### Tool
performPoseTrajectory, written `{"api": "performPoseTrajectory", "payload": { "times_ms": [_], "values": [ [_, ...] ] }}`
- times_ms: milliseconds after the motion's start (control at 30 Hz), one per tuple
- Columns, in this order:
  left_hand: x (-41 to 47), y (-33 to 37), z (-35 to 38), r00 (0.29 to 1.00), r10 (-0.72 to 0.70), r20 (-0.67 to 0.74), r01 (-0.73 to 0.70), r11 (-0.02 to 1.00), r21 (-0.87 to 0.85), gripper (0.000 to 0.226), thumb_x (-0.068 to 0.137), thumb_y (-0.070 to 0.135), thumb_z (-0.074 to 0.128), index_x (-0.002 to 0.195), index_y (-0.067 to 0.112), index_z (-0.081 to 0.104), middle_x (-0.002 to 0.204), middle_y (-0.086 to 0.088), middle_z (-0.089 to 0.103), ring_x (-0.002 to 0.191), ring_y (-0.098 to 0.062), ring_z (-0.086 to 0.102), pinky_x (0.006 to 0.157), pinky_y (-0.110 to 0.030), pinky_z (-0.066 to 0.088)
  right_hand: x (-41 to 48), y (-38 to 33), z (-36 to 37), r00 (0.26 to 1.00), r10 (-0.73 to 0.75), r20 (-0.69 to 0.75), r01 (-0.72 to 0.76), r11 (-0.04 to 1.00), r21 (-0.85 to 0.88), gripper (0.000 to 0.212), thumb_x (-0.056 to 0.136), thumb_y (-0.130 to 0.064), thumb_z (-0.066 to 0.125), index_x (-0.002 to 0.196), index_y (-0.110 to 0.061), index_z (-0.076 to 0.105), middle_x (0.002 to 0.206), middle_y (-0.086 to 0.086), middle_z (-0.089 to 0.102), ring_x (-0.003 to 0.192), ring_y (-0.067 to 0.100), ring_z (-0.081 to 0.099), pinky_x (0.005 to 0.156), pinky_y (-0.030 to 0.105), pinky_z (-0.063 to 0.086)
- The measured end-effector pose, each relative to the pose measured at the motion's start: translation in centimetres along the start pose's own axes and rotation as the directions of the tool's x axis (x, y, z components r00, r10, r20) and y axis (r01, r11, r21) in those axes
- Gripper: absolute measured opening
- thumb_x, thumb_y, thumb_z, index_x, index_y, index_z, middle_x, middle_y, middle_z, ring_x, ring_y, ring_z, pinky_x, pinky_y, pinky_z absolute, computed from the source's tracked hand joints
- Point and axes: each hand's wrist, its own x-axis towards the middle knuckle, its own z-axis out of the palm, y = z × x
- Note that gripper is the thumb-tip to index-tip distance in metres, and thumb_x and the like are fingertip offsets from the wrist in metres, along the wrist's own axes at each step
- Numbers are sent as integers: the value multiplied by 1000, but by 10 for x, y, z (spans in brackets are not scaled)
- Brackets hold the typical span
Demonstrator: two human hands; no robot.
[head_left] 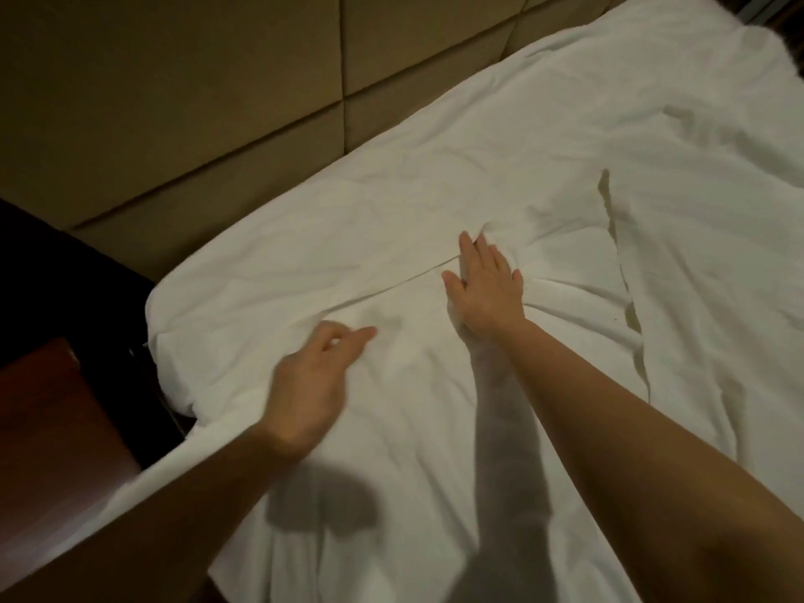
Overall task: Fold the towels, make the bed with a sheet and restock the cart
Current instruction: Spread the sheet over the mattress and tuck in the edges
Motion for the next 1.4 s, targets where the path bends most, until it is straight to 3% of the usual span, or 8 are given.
{"api": "performPoseTrajectory", "payload": {
  "times_ms": [133, 233, 367, 500, 633, 933, 1233, 1400],
  "values": [
    [56, 44, 42, 948, -156, 276, 163, 987, -2, 29, 96, 14, 47, 122, 23, 57, 104, -3, 55, 90, -28, 61, 74, -32, 47, 14, 9, -13, 996, -11, 85, 1, 993, 118, 69, 96, -38, 45, 152, -28, 6, 159, -4, 14, 145, 25, 15, 116, 48, 16],
    [63, 37, 72, 943, -200, 266, 191, 980, 60, 34, 98, 28, 36, 130, 27, 50, 118, 2, 54, 91, -26, 61, 70, -30, 45, 17, 18, -18, 995, -51, 80, 42, 993, 111, 69, 95, -33, 45, 152, -31, 6, 155, -4, 25, 140, 27, 26, 110, 47, 27],
    [59, 20, 90, 984, 12, 180, -38, 990, 138, 69, 59, 3, 83, 120, 29, 63, 107, 1, 59, 51, -19, 60, 39, -25, 42, 25, 18, -21, 991, -69, -115, 81, 992, 98, 48, 96, -25, 44, 141, -37, 35, 136, 2, 40, 117, 29, 44, 96, 43, 39],
    [58, 15, 98, 992, 61, 112, -83, 977, 199, 76, 45, -10, 84, 110, 25, 70, 94, -6, 64, 37, -17, 52, 32, -21, 35, 42, 18, -21, 962, -112, -247, 151, 978, 143, 22, 93, -28, 53, 113, -22, 61, 104, 1, 41, 96, 24, 53, 84, 35, 45],
    [60, 14, 100, 995, 56, 81, -70, 981, 180, 72, 46, -9, 84, 108, 24, 71, 93, -6, 64, 38, -16, 53, 31, -21, 36, 58, 14, -31, 958, -220, -185, 245, 962, 121, 32, 90, -30, 57, 121, -22, 58, 129, 4, 43, 111, 23, 49, 90, 35, 43],
    [55, 7, 108, 997, 67, 23, -70, 991, 118, 65, 67, -4, 58, 122, 30, 52, 97, 3, 41, 37, -19, 46, 35, -21, 30, 80, 23, -56, 941, -338, 25, 335, 917, -218, 35, 89, -45, 57, 116, -23, 62, 125, 0, 49, 115, 24, 39, 84, 31, 26],
    [55, 16, 95, 999, 36, 21, -37, 996, 84, 82, 53, -17, 72, 125, 20, 60, 84, -6, 50, 47, -8, 27, 46, -5, 2, 83, 3, -45, 855, -398, -334, 335, 913, -231, 15, 92, -28, 55, 97, -16, 63, 78, 1, 54, 96, 25, 48, 77, 30, 17],
    [52, 7, 106, 993, 108, 42, -112, 987, 114, 91, 56, -15, 76, 131, 26, 45, 118, -9, 64, 42, -15, 49, 32, -15, 28, 84, 9, -25, 867, -285, -409, 236, 957, -167, 22, 90, -42, 57, 103, -25, 64, 95, -3, 58, 97, 17, 46, 85, 31, 23]
  ]
}}
